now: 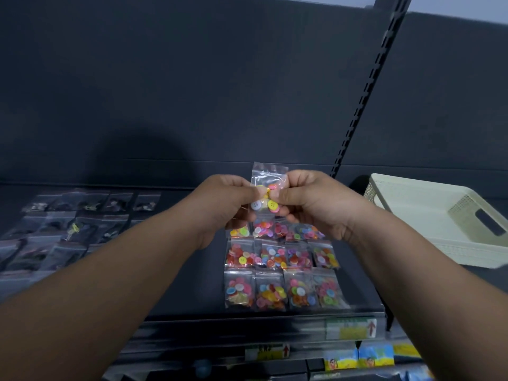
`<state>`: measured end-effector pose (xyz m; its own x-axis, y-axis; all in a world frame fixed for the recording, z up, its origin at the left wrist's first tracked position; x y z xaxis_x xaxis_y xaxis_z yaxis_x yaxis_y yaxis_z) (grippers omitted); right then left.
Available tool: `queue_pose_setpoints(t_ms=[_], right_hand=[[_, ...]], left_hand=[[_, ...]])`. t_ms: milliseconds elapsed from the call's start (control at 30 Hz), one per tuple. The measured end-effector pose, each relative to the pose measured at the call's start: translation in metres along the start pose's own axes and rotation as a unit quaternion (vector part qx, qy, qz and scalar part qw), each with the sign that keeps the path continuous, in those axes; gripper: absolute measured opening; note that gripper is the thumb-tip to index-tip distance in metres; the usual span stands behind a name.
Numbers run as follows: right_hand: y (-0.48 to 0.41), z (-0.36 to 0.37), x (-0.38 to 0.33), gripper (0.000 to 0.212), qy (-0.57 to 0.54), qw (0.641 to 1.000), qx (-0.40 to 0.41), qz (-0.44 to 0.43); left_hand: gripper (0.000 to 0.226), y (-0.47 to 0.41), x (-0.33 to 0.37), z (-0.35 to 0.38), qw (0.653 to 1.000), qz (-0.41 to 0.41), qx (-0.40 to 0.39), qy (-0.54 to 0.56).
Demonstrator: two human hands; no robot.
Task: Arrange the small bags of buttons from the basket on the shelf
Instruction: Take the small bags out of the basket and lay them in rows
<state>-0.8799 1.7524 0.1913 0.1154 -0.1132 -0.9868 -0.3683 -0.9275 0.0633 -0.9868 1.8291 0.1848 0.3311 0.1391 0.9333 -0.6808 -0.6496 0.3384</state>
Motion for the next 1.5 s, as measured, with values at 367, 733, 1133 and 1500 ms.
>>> queue_pose_setpoints(t_ms=[367,733,1133,1500], right_hand=[[-0.015,-0.017,-0.027,0.021,-0.016,0.997,0.071,-0.04],[-0.031,-0.072,0.019,0.008,-0.071,0.984,0.16,0.019],[-0.039,-0.116,0.084,0.015,-0.047,0.975,0.194,0.1],[-0.054,-0.126,0.099,0.016,-0.025,0.981,0.164,0.105]], left_hand=[[0.005,-0.014,0.031,-0.006,0.998,0.038,0.013,-0.04],[0.011,-0.042,-0.002,-0.054,0.991,-0.027,0.116,-0.067],[0.006,-0.078,-0.051,-0.053,0.979,-0.148,0.14,-0.02],[0.011,-0.135,-0.021,-0.001,0.973,-0.11,0.14,-0.148]])
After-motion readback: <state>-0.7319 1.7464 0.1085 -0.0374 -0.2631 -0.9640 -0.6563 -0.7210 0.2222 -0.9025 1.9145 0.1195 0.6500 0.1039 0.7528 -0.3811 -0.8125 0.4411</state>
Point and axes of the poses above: each hand's wrist, its own y-axis away from the middle knuckle, its own z-axis out of the palm, x = y × z, the point moved 9 cm from there along -y, towards the middle knuckle, and after that the axes turned 8 degrees about -z, right-handed, at the moved point
